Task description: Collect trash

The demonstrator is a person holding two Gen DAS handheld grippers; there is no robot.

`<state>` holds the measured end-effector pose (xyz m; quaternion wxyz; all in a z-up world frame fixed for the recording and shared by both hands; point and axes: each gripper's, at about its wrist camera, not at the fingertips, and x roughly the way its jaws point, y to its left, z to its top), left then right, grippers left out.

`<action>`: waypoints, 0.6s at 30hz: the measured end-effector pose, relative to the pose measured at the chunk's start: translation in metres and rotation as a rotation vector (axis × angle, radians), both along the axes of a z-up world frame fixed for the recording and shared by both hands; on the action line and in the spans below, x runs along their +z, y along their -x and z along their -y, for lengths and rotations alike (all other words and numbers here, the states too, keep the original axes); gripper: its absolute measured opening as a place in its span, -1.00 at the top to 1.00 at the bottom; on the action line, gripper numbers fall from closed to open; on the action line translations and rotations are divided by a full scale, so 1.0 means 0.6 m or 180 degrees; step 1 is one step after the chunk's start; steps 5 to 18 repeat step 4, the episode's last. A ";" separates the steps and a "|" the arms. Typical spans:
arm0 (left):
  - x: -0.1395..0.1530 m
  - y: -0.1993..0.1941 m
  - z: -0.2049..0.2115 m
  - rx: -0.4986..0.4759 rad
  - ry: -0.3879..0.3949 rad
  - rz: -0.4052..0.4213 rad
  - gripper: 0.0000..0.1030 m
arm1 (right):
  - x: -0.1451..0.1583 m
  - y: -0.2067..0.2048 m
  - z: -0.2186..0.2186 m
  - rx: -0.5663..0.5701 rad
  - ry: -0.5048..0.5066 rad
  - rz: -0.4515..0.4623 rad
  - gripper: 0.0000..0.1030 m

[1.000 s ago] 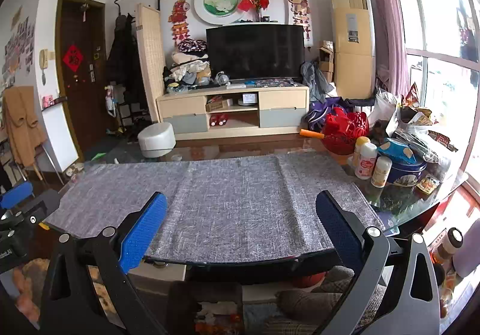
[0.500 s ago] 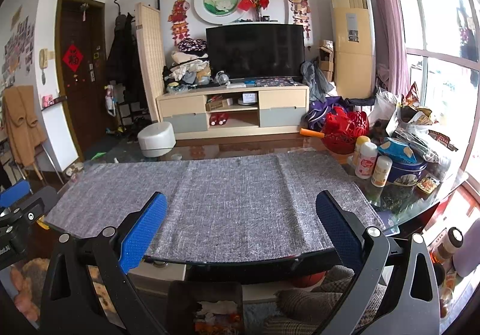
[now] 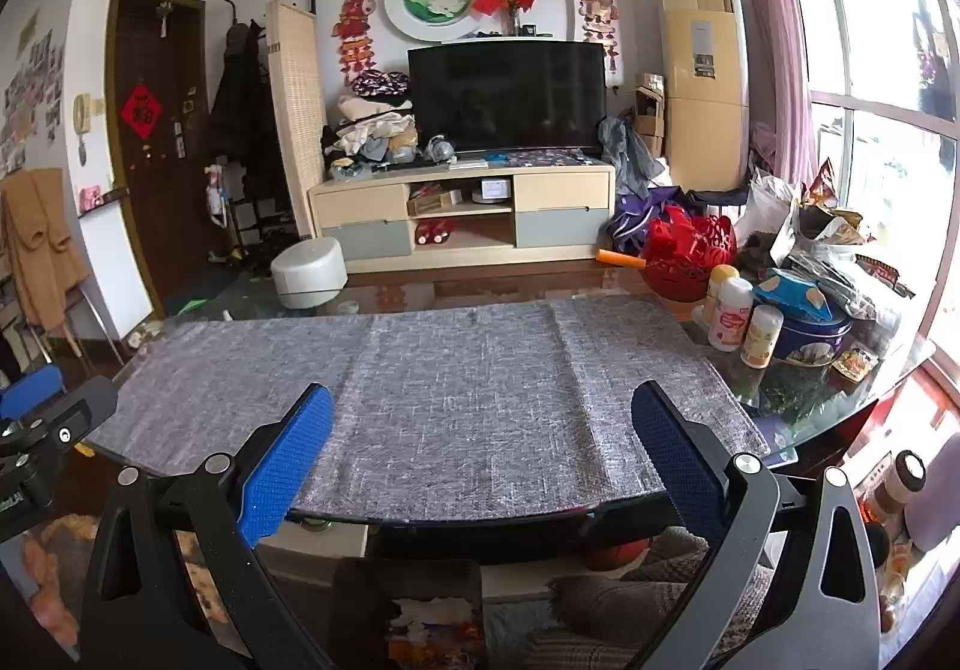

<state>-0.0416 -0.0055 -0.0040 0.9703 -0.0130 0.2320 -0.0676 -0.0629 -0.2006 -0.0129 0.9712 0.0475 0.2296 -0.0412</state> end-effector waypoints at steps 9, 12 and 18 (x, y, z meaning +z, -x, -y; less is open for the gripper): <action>-0.001 0.000 -0.001 -0.0012 -0.0003 0.0001 -0.84 | -0.002 -0.003 0.002 0.0009 0.0002 -0.0019 -0.94; -0.001 0.000 -0.001 -0.0012 -0.0003 0.0001 -0.84 | -0.002 -0.003 0.002 0.0009 0.0002 -0.0019 -0.94; -0.001 0.000 -0.001 -0.0012 -0.0003 0.0001 -0.84 | -0.002 -0.003 0.002 0.0009 0.0002 -0.0019 -0.94</action>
